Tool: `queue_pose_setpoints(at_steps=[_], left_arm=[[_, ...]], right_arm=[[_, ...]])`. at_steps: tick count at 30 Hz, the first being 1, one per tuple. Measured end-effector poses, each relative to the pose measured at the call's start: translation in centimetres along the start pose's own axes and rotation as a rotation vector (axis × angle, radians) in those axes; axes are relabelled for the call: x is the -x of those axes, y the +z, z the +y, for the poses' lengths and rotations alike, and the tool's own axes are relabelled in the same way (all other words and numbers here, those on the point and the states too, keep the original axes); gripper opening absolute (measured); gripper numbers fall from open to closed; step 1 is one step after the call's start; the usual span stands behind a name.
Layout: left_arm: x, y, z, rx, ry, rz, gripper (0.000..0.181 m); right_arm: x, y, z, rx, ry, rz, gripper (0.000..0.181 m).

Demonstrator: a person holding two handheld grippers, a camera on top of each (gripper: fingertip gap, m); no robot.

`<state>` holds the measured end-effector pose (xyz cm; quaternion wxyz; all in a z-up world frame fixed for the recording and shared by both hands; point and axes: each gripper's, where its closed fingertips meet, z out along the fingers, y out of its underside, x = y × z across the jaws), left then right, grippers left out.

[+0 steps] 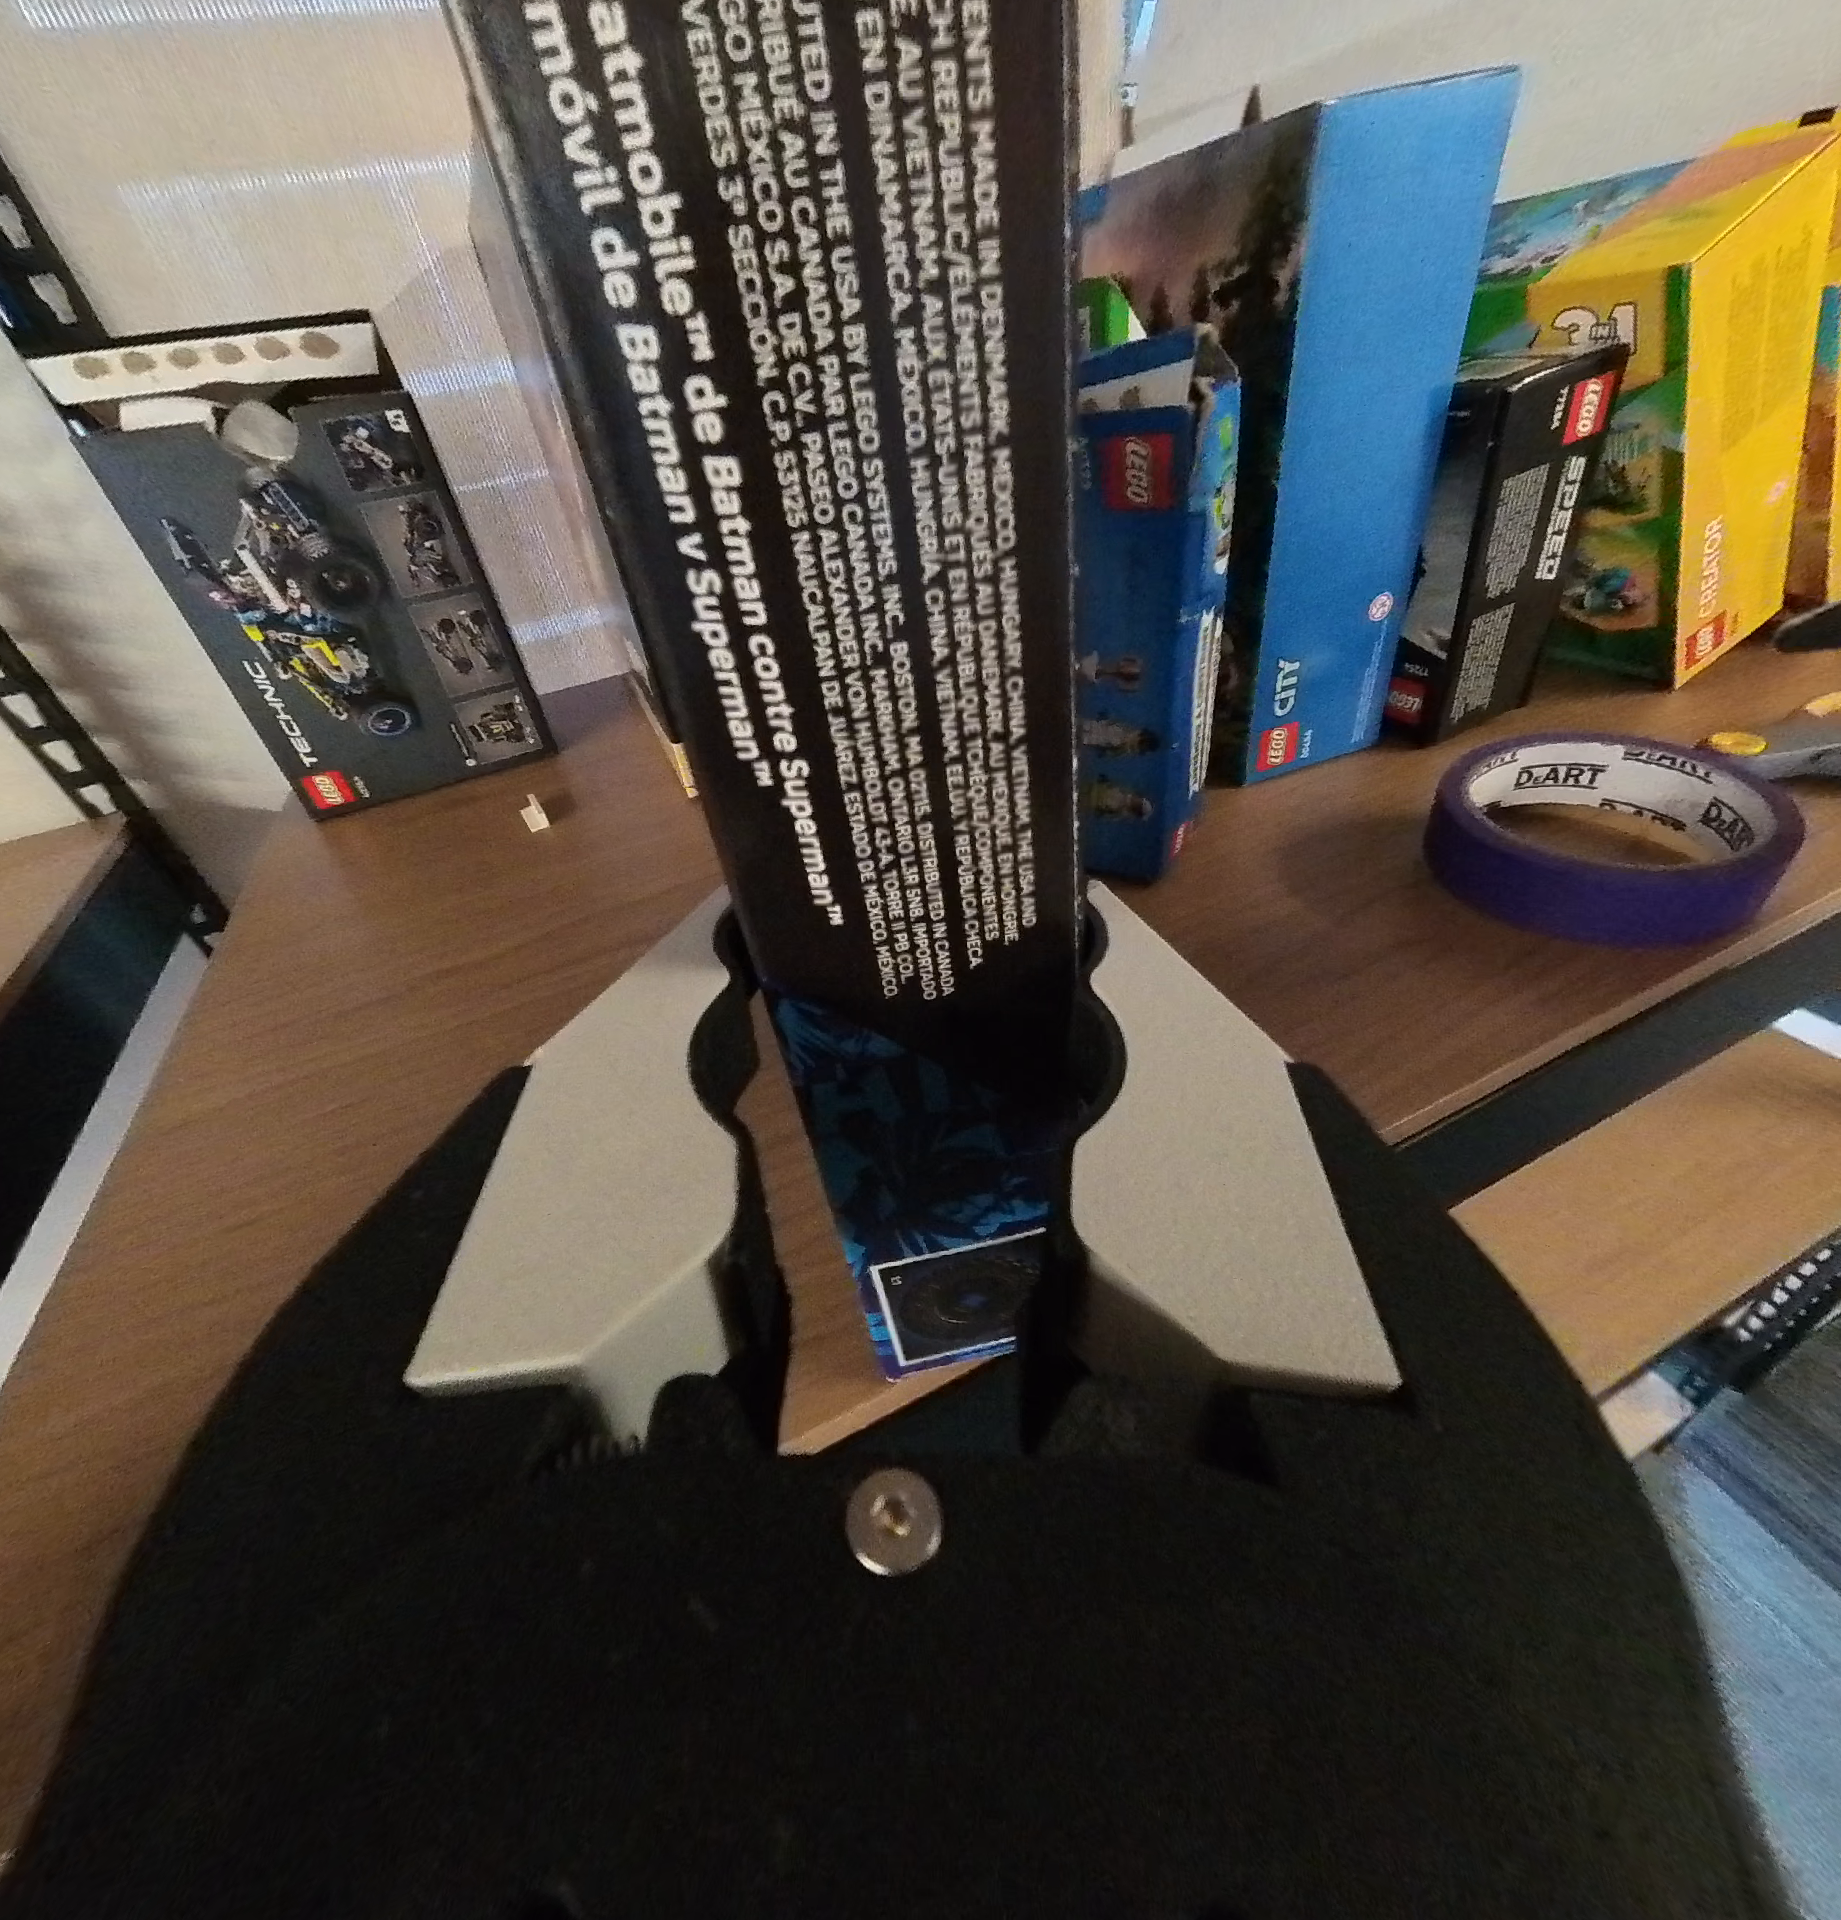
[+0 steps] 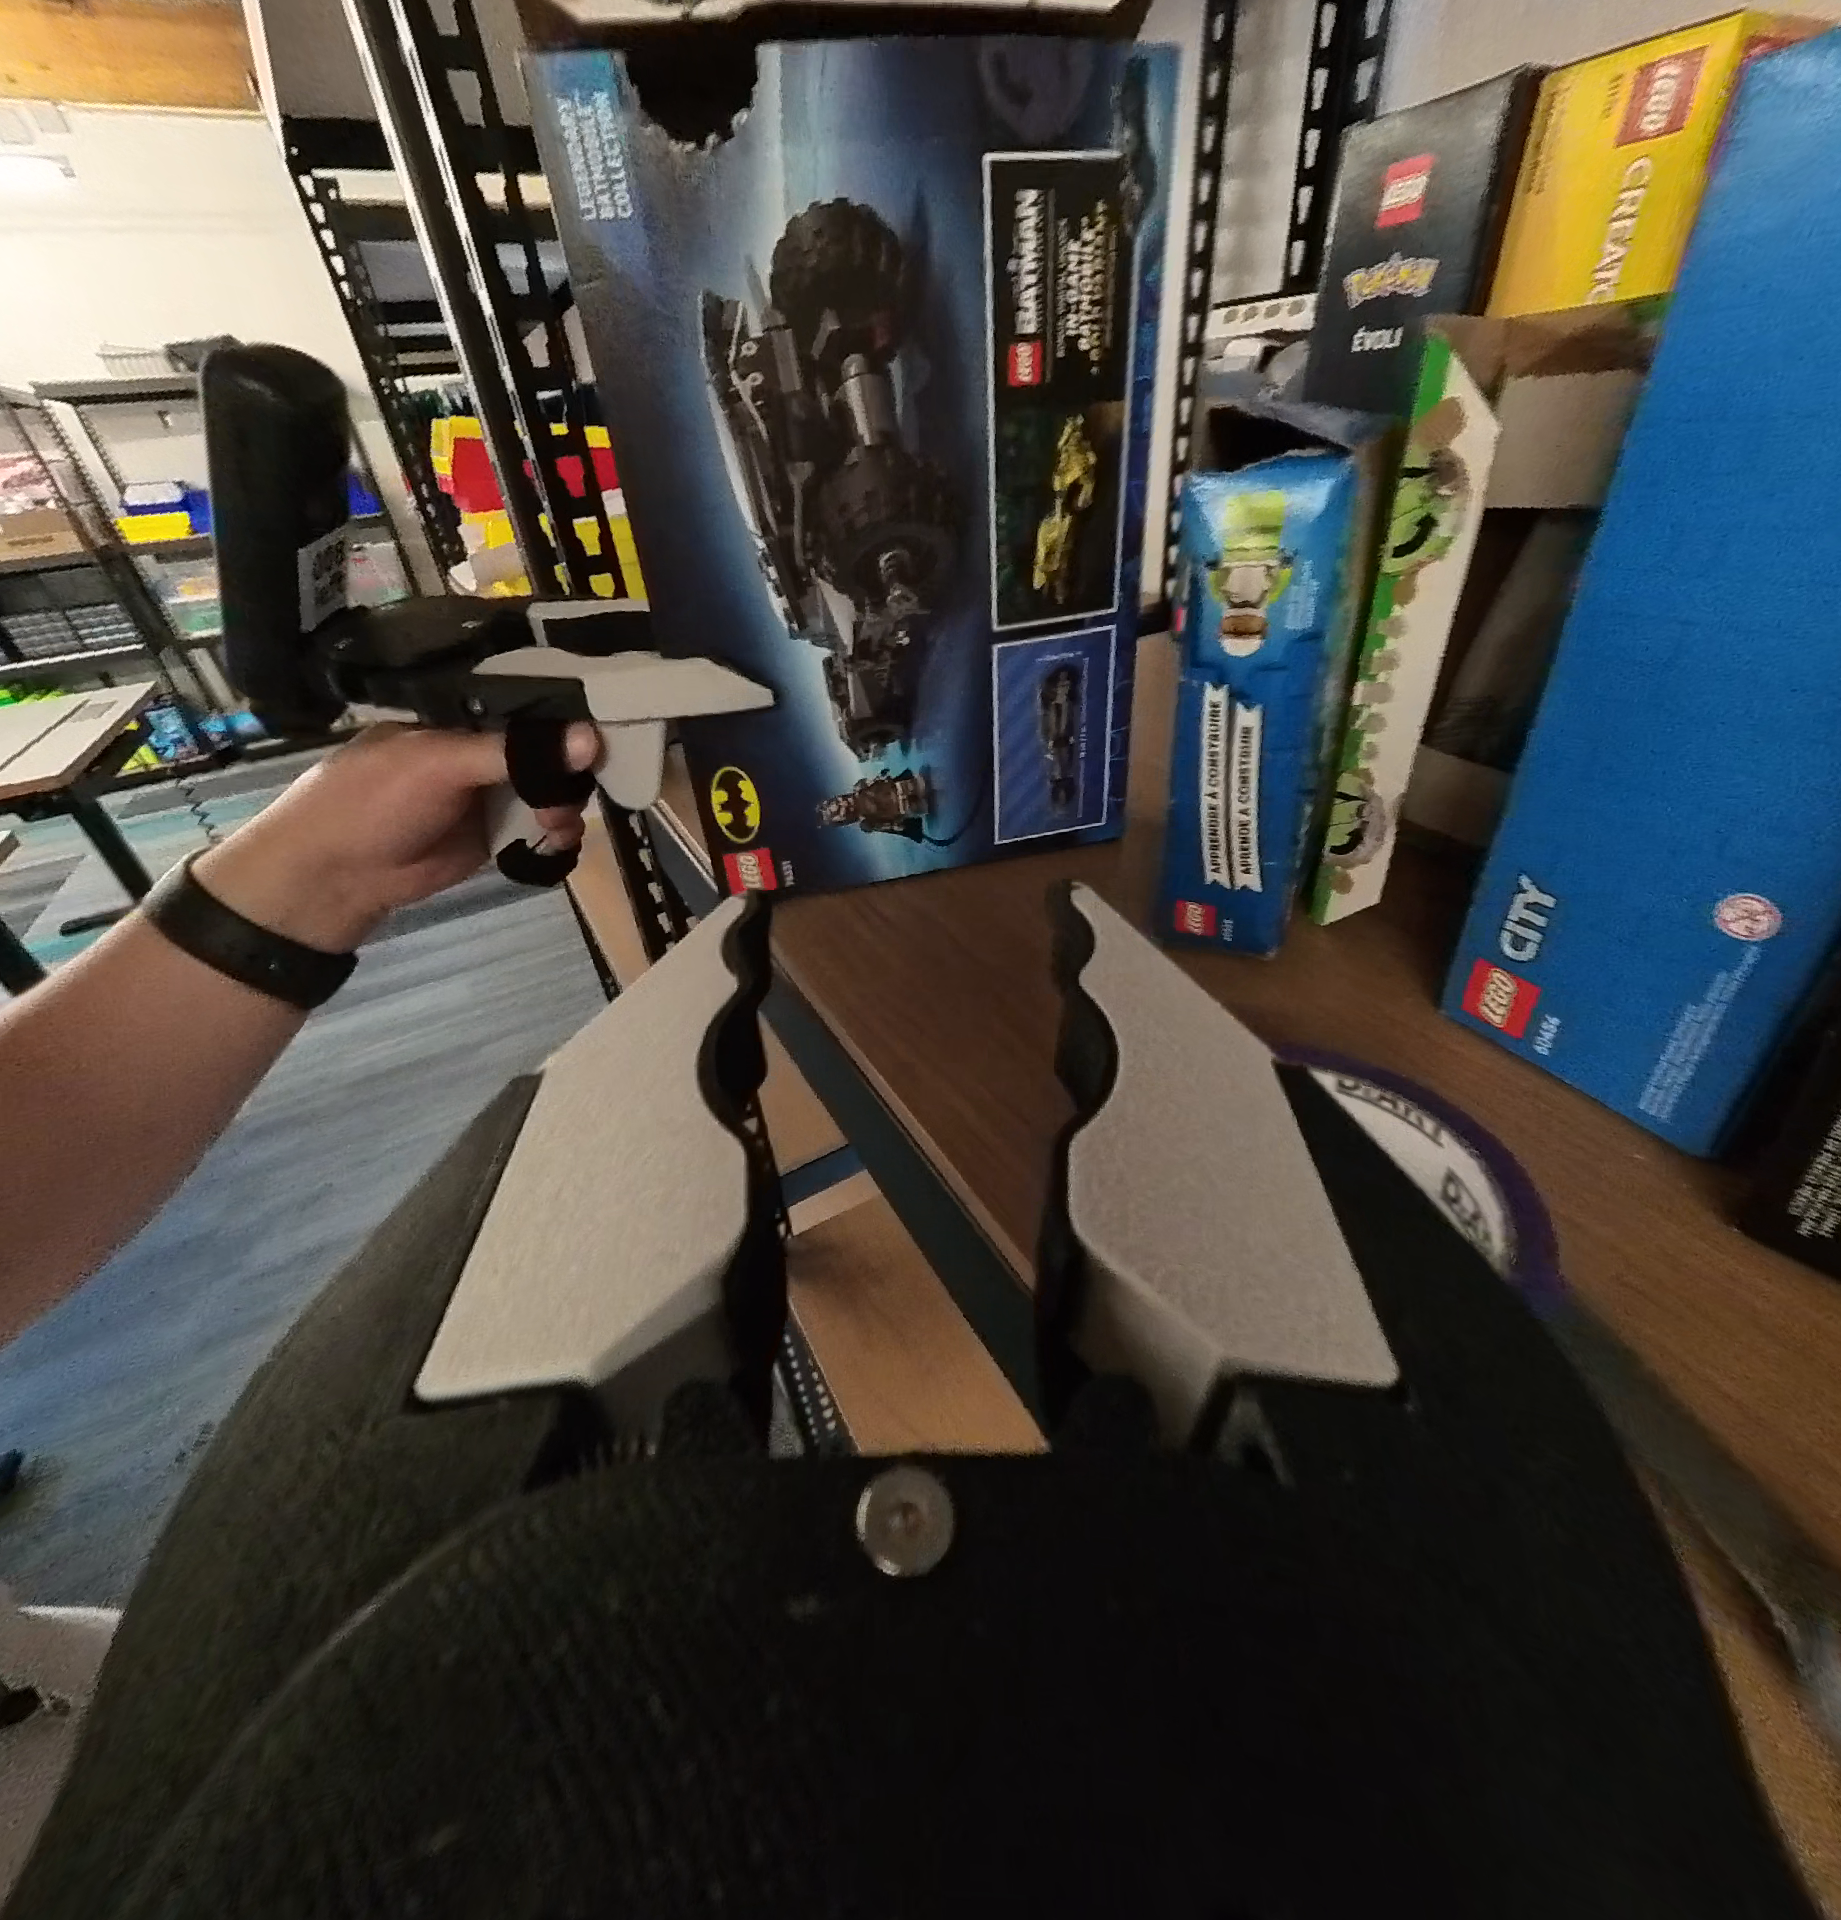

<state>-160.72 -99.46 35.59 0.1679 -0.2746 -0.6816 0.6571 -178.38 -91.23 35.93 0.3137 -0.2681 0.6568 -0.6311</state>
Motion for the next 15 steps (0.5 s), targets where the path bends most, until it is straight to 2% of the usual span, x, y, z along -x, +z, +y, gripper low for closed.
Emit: queue_pose_setpoints(at_steps=[4, 7, 10, 15], left_arm=[[-0.2, -0.3, -0.5, 0.018, -0.090, -0.005, 0.061], [-0.1, -1.1, -2.1, -0.053, -0.171, 0.041, 0.064], [0.1, -1.6, -3.1, -0.095, -0.182, 0.053, 0.060], [-0.3, -1.1, -2.7, -0.103, -0.165, 0.012, 0.057]], right_arm=[[0.8, 0.6, 0.3, 0.035, -0.025, -0.020, 0.053], [1.1, 0.9, 0.5, 0.053, -0.030, -0.025, 0.053], [1.3, 1.3, 0.5, 0.050, -0.029, -0.025, 0.053], [1.7, 2.9, 0.3, -0.004, -0.029, 0.010, 0.049]])
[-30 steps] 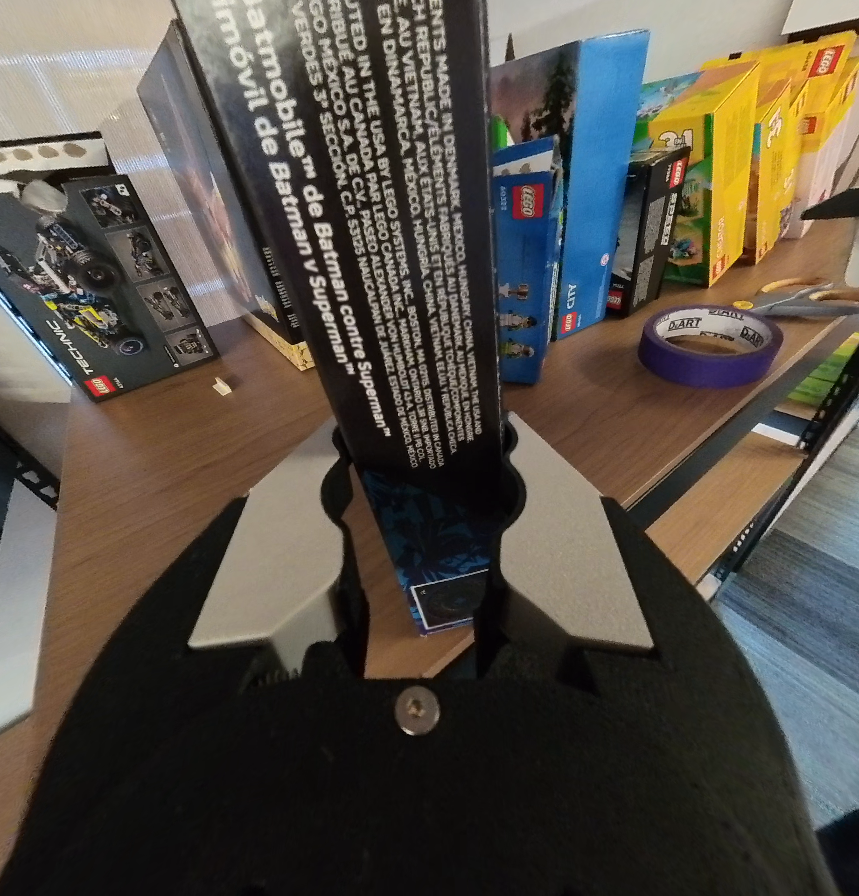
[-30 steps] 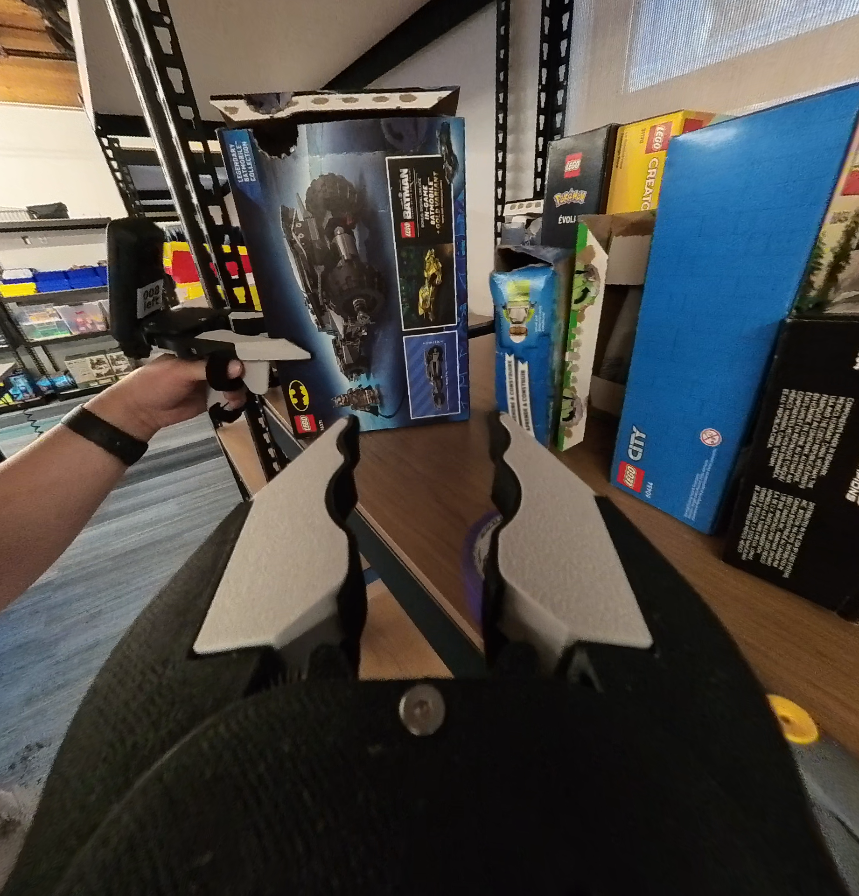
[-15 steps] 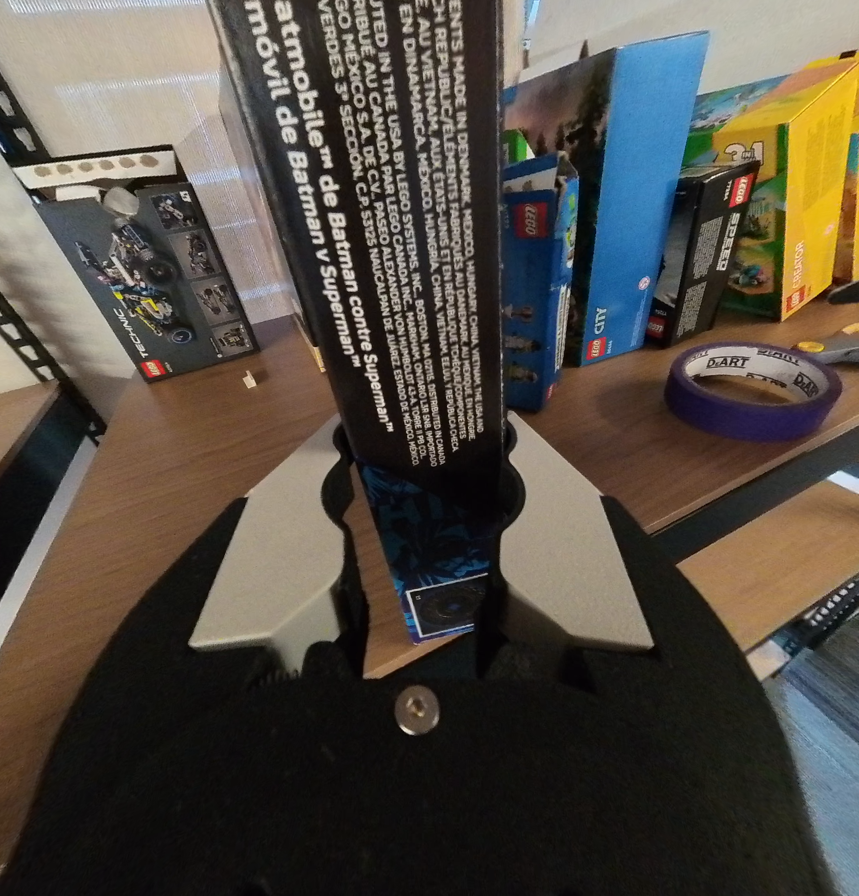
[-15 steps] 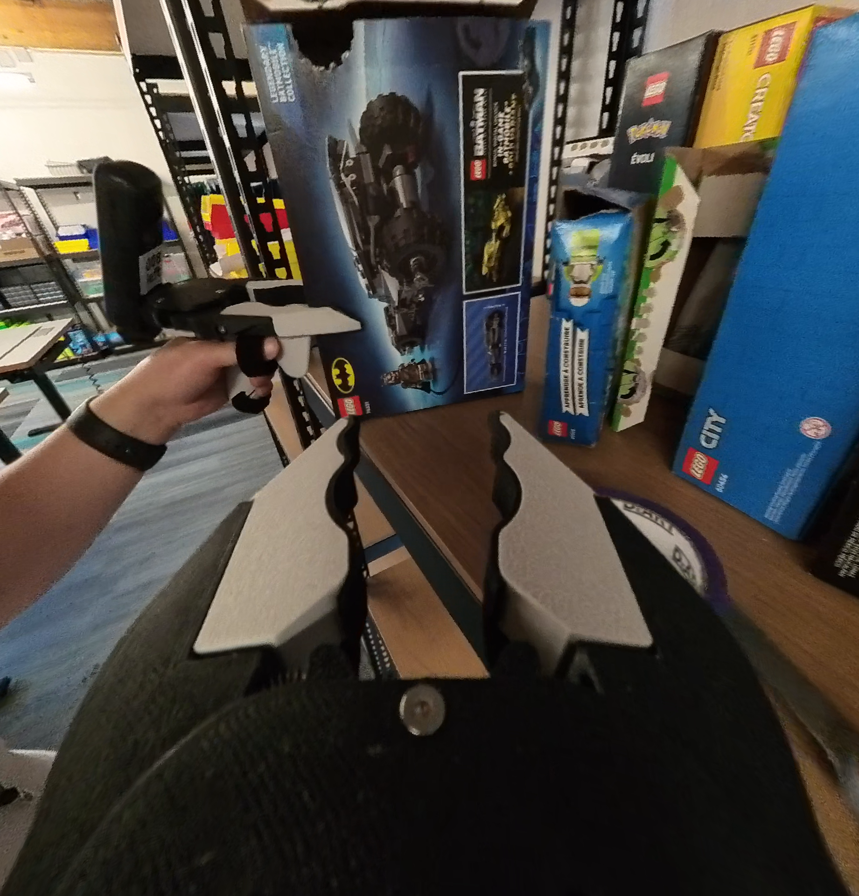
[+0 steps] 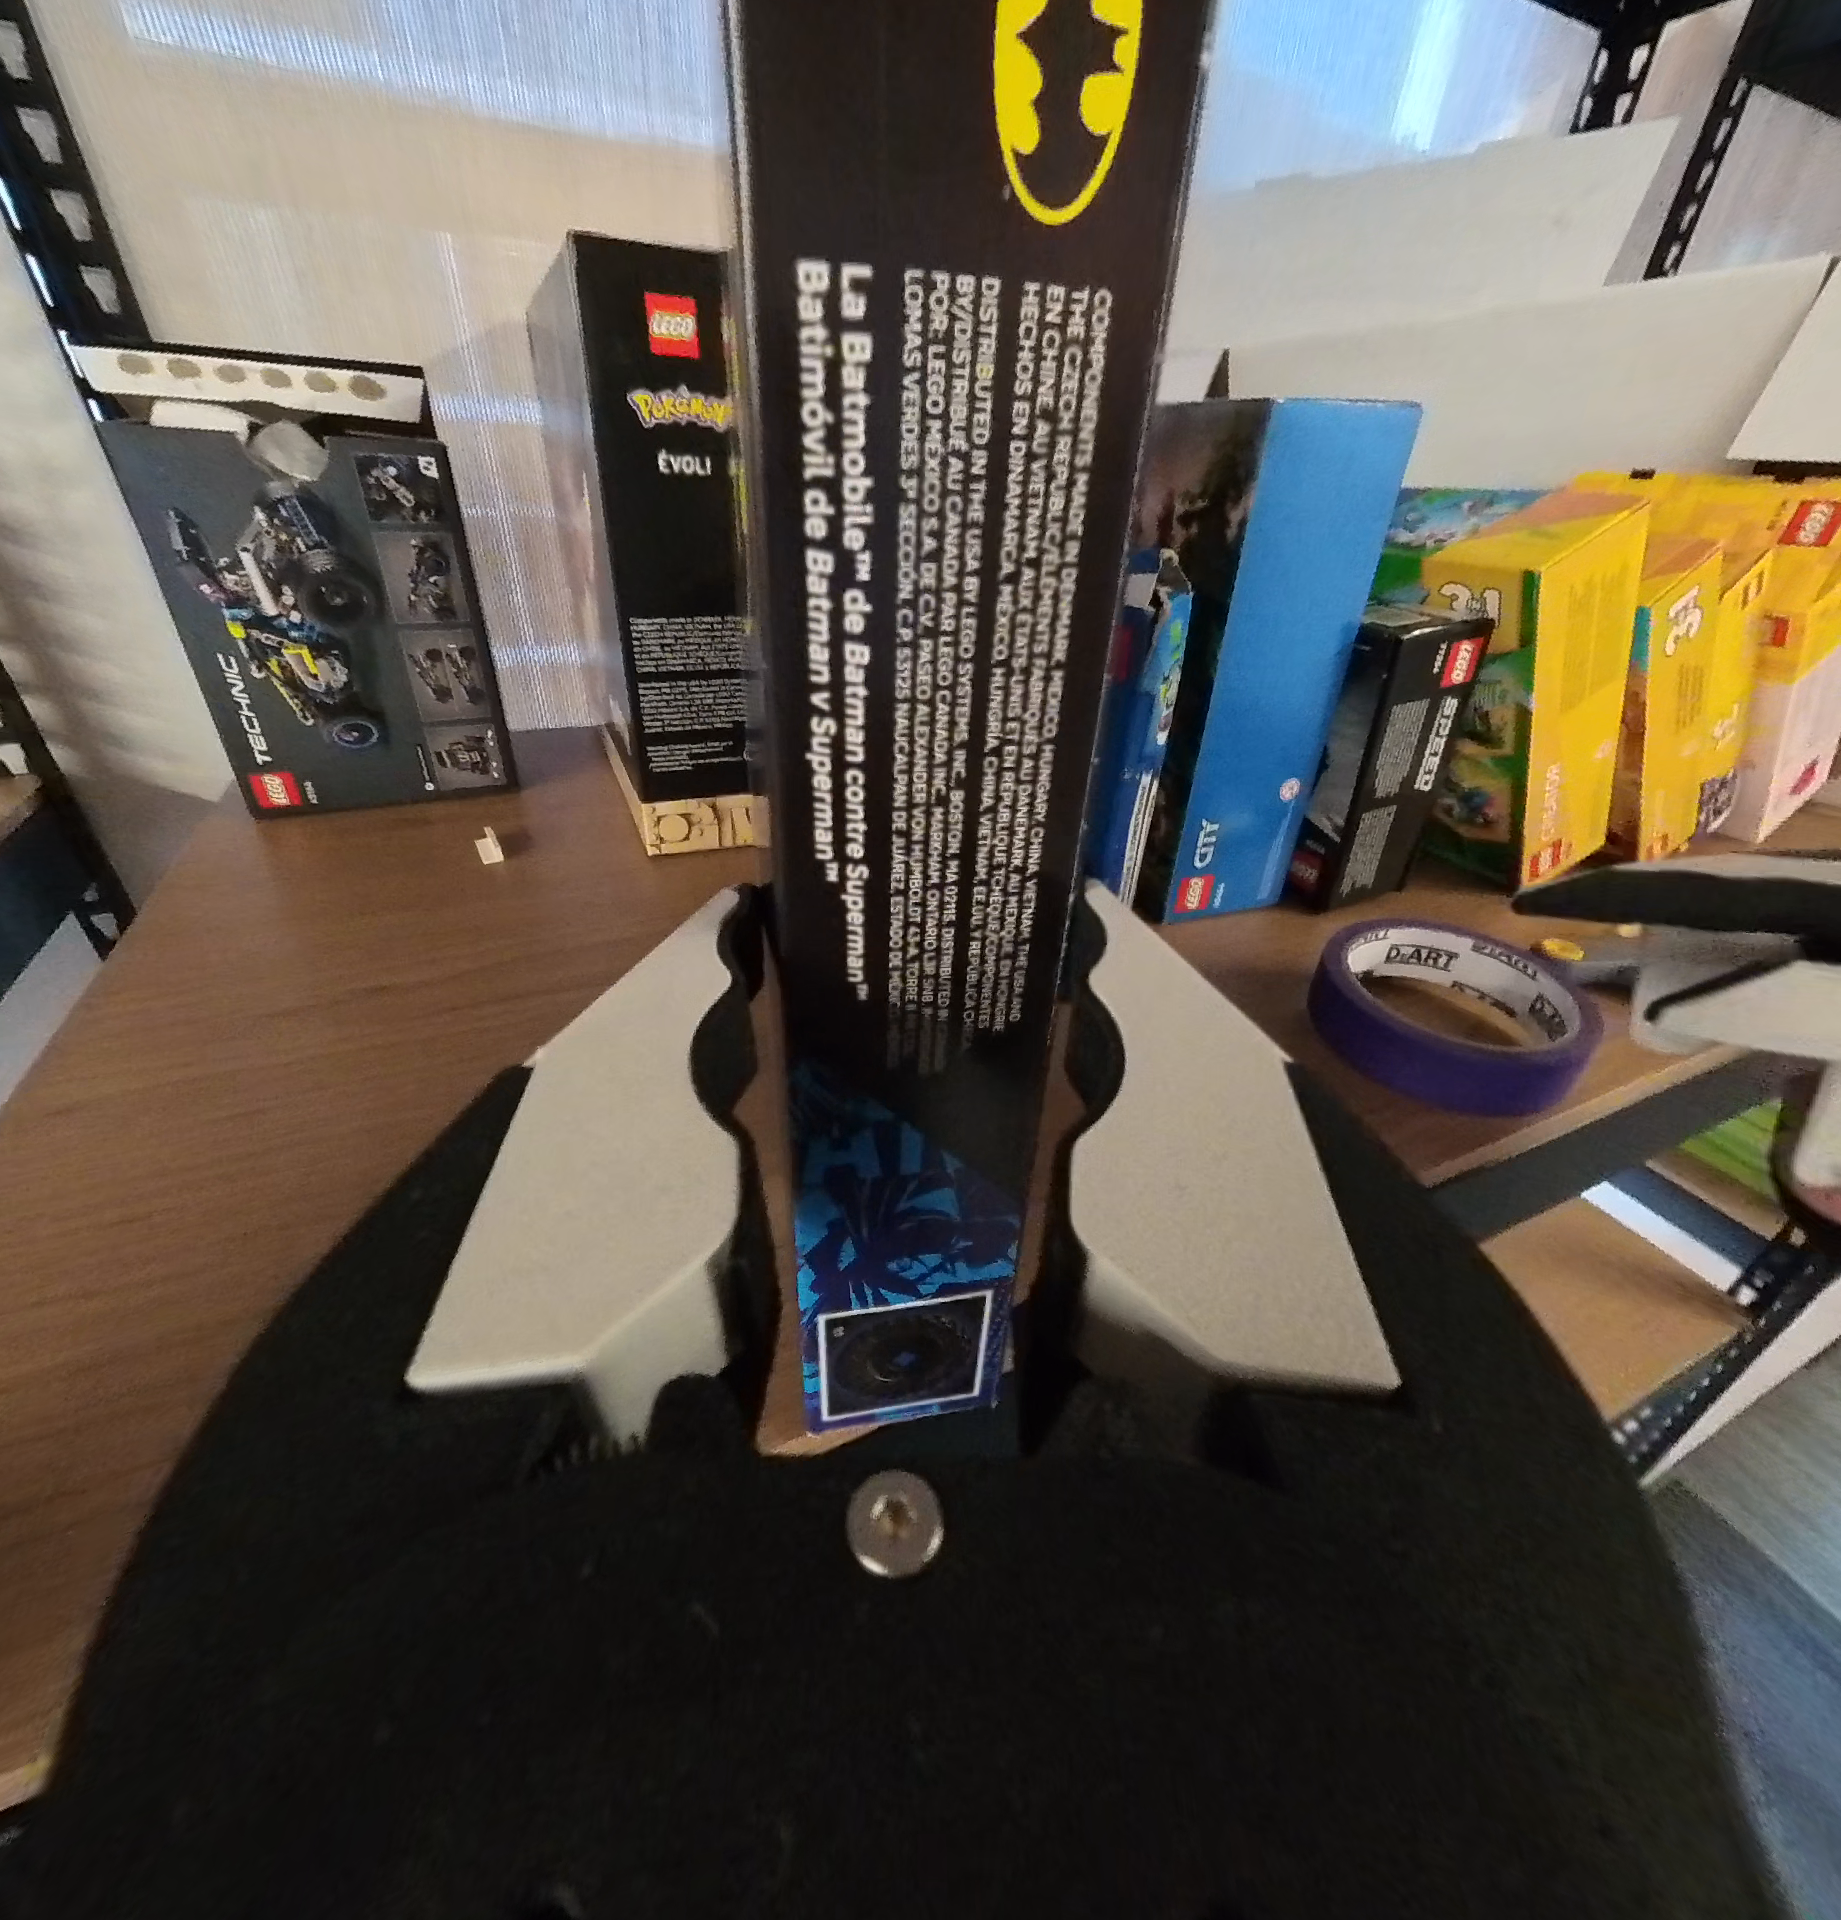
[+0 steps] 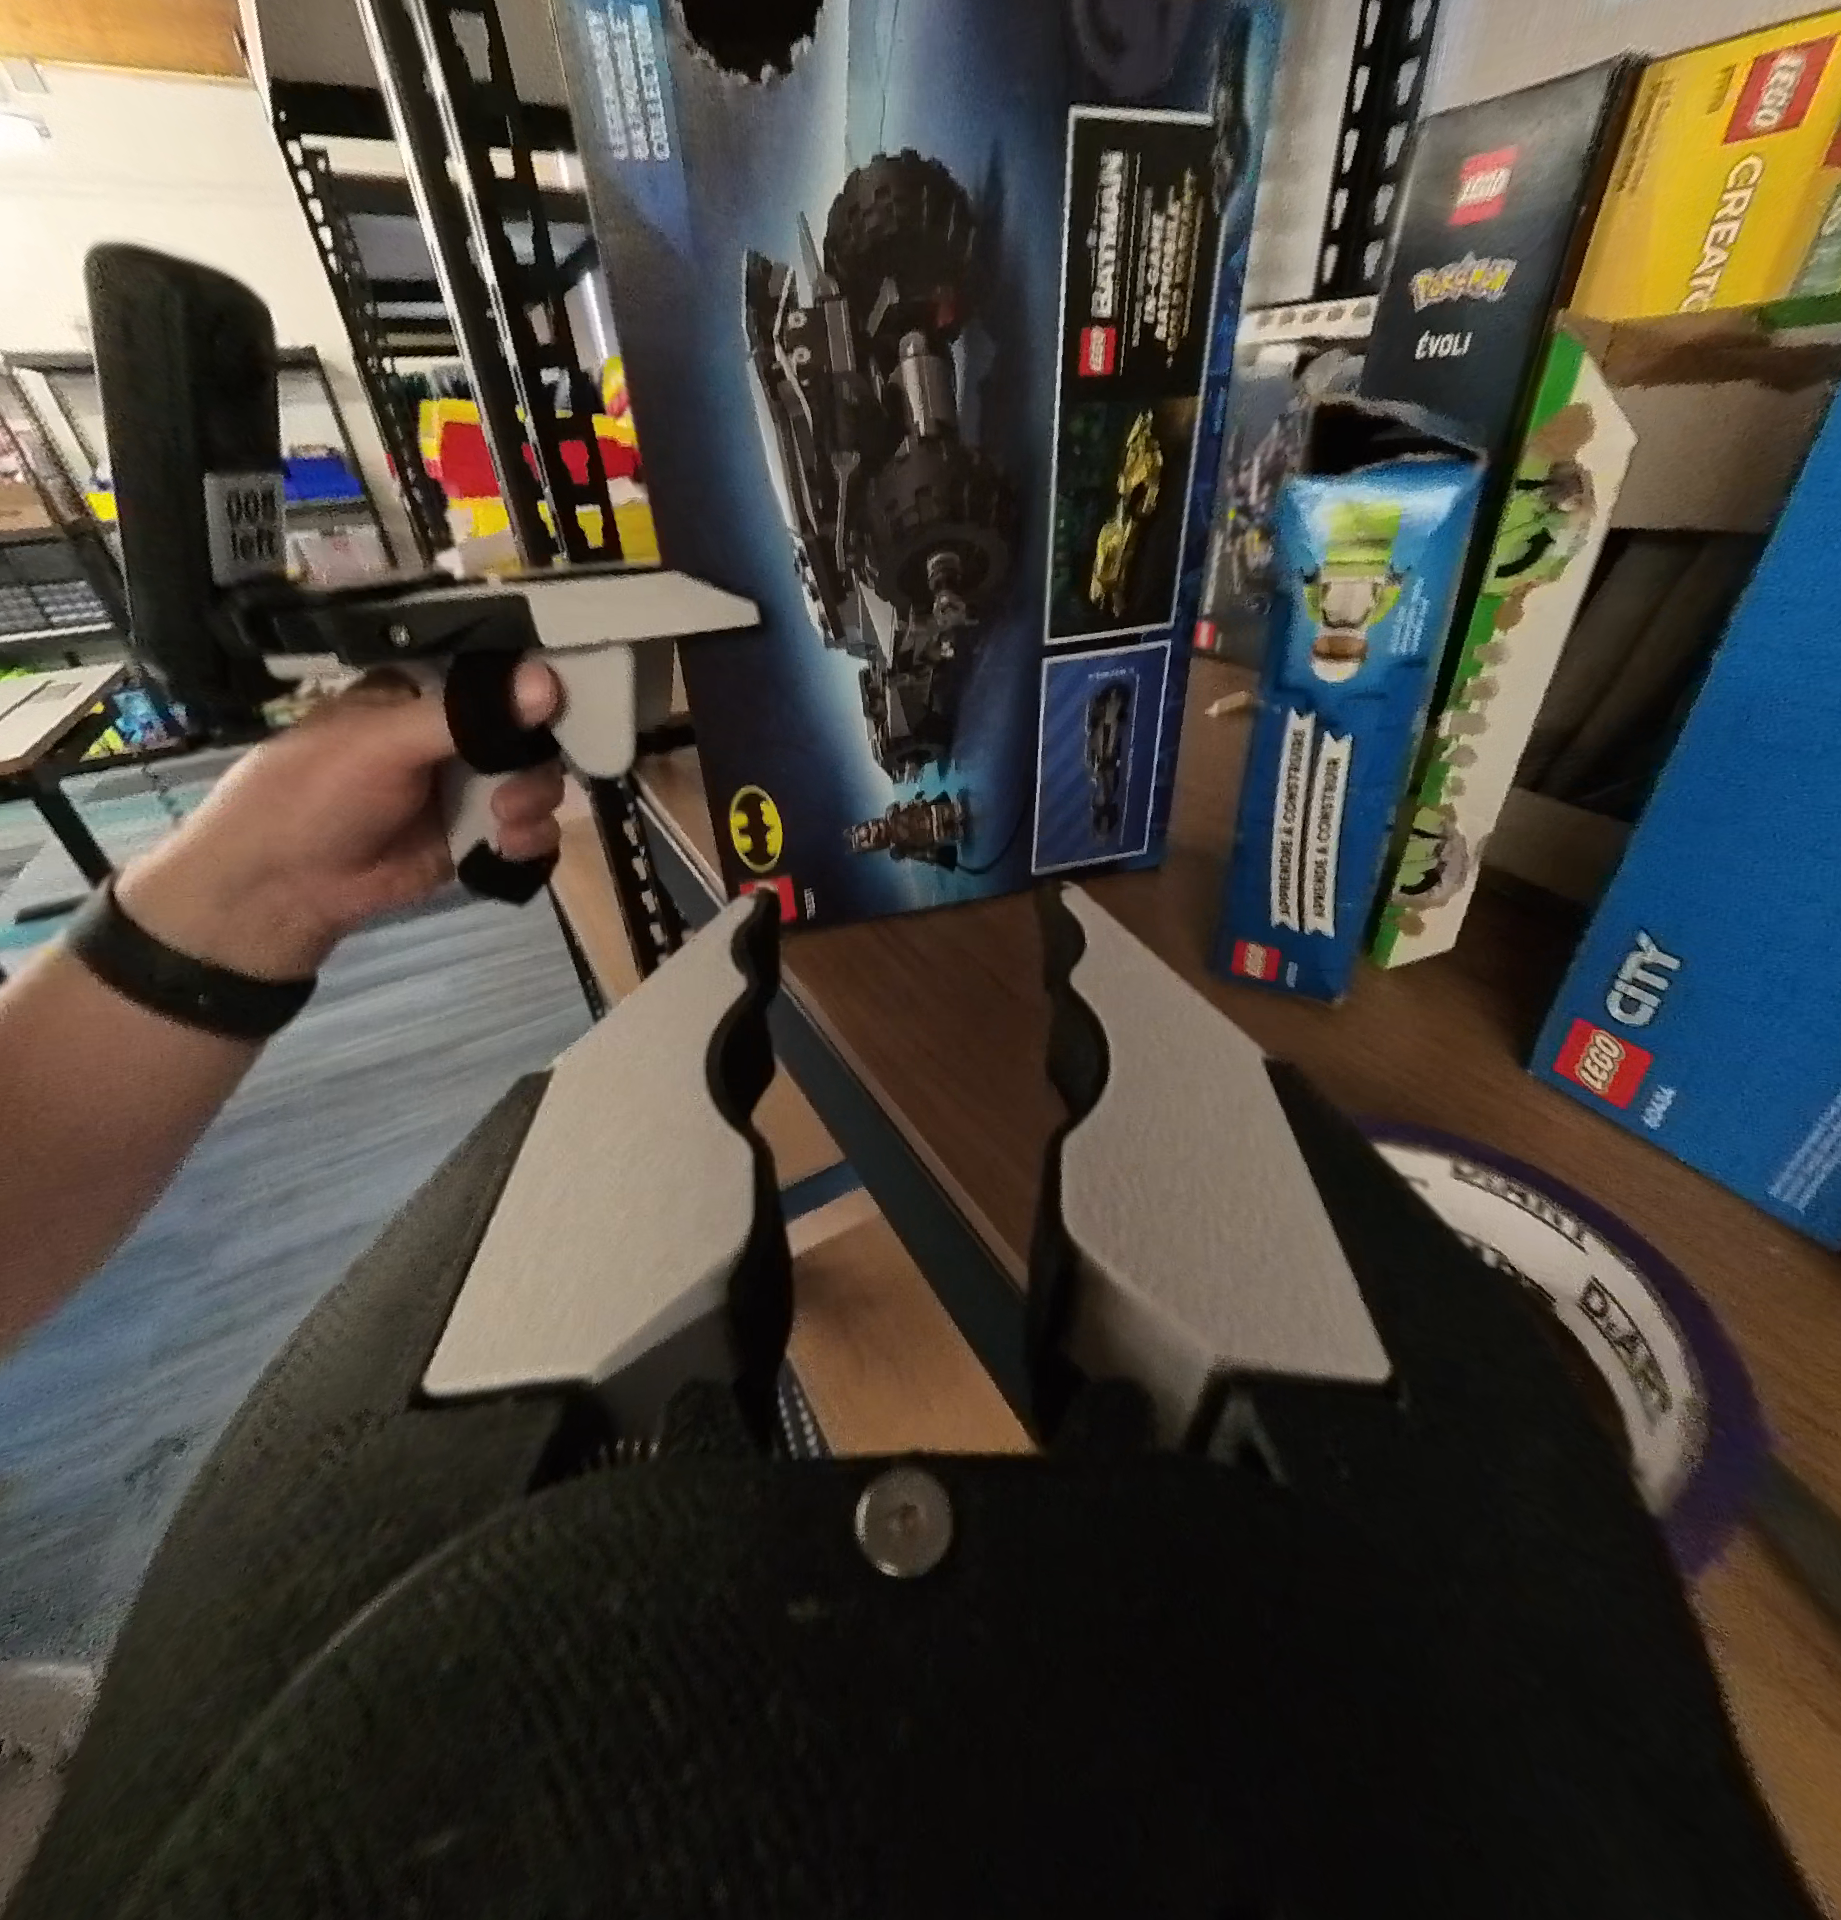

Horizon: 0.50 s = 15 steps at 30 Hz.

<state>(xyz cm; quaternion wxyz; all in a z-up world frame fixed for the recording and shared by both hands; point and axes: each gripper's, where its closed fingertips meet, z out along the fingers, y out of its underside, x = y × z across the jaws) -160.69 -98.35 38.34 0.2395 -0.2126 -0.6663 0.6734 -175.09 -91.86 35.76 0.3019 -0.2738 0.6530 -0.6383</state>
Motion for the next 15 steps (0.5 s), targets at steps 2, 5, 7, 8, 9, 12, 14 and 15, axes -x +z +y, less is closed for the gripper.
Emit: queue_pose_setpoints(at_steps=[2, 5, 7, 8, 9, 12, 14, 15], left_arm=[[0.0, 0.1, 0.0, -0.019, -0.016, -0.008, 0.056], [0.1, -0.2, 0.3, -0.011, 0.004, 0.029, 0.057], [0.5, -1.0, 0.7, -0.009, 0.015, 0.073, 0.068], [0.8, -1.7, 0.8, -0.017, 0.025, 0.102, 0.071], [1.0, -2.8, 0.8, -0.029, 0.040, 0.143, 0.072], [2.4, -7.3, 0.9, -0.070, 0.108, 0.296, 0.063], [4.3, -10.9, 1.2, -0.066, 0.134, 0.398, 0.056], [5.4, -12.9, 1.3, -0.064, 0.126, 0.453, 0.054]], right_arm=[[0.7, 1.0, -0.8, -0.030, 0.009, 0.007, 0.048], [2.0, 2.7, -2.3, -0.056, -0.044, 0.026, 0.048], [3.1, 4.0, -3.5, -0.075, -0.118, 0.054, 0.048], [3.6, 4.7, -4.1, -0.089, -0.160, 0.075, 0.048], [4.3, 5.3, -4.8, -0.106, -0.207, 0.099, 0.047], [5.3, 6.4, -7.2, -0.185, -0.349, 0.258, 0.048], [6.0, 6.4, -9.2, -0.260, -0.415, 0.381, 0.048], [6.7, 6.5, -10.1, -0.292, -0.447, 0.410, 0.047]])
